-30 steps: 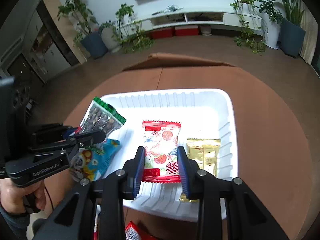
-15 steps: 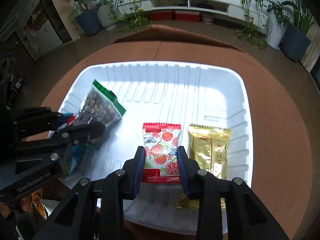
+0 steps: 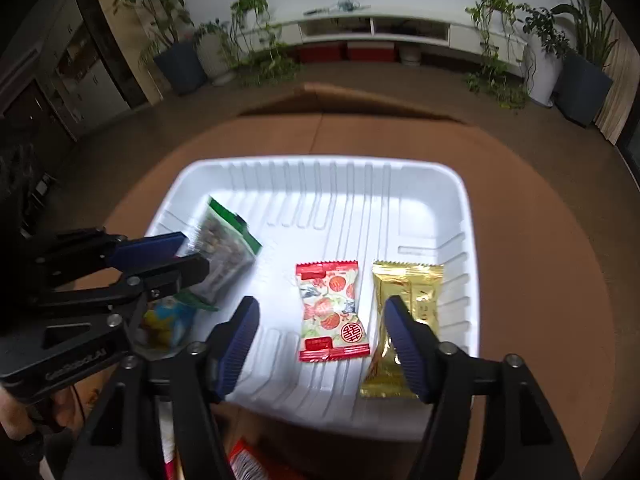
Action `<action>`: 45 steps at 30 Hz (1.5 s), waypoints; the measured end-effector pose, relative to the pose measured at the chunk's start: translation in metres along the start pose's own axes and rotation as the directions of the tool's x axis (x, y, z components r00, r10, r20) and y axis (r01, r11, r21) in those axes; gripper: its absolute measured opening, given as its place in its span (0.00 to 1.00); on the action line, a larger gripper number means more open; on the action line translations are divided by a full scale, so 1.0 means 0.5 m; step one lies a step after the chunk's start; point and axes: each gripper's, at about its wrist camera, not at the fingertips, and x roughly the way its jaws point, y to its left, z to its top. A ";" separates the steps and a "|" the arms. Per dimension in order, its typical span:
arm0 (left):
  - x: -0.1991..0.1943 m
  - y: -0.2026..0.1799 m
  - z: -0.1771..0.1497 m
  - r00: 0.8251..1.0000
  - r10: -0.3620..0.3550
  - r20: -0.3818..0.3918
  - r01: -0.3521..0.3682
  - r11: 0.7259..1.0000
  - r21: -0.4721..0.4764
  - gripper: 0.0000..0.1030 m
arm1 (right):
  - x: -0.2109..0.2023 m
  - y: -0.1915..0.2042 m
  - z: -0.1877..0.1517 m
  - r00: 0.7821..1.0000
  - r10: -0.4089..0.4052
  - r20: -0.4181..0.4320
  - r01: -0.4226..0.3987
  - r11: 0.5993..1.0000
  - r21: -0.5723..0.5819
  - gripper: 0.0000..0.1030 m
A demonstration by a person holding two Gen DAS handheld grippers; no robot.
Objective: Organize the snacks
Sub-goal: 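Lower both held packets into the white tray and open both grippers, then move the left gripper back to the orange bar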
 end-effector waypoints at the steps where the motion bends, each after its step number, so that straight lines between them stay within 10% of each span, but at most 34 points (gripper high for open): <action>1: -0.016 -0.001 -0.003 1.000 0.001 0.014 -0.001 1.000 -0.002 0.48 | -0.029 -0.003 -0.002 0.999 0.012 0.031 -0.012 1.000 0.010 0.70; 2: -0.040 -0.001 -0.007 0.999 -0.006 0.039 0.006 1.000 -0.007 0.66 | -0.045 -0.004 -0.003 0.999 0.021 0.046 -0.022 1.000 0.018 0.71; 8: -0.169 -0.002 -0.064 0.990 -0.060 0.131 0.062 0.998 -0.011 0.85 | -0.211 -0.016 -0.058 0.942 0.235 0.240 -0.261 0.961 0.086 0.94; 14: -0.271 0.001 -0.195 0.963 -0.186 0.194 0.200 0.978 -0.053 0.96 | -0.337 -0.036 -0.193 0.789 0.440 0.429 -0.541 0.828 0.145 1.00; 18: -0.316 -0.011 -0.305 0.937 -0.244 0.251 0.269 0.960 -0.072 1.00 | -0.362 -0.047 -0.287 0.743 0.459 0.487 -0.599 0.781 0.178 1.00; 31: -0.315 -0.018 -0.514 0.977 -0.139 0.164 0.173 0.961 -0.216 1.00 | -0.325 -0.022 -0.520 0.829 0.395 0.395 -0.524 0.794 0.307 1.00; 45: -0.264 -0.016 -0.412 0.997 -0.049 0.055 0.041 0.990 0.132 0.99 | -0.288 0.018 -0.553 0.844 0.432 0.318 -0.523 0.796 0.304 1.00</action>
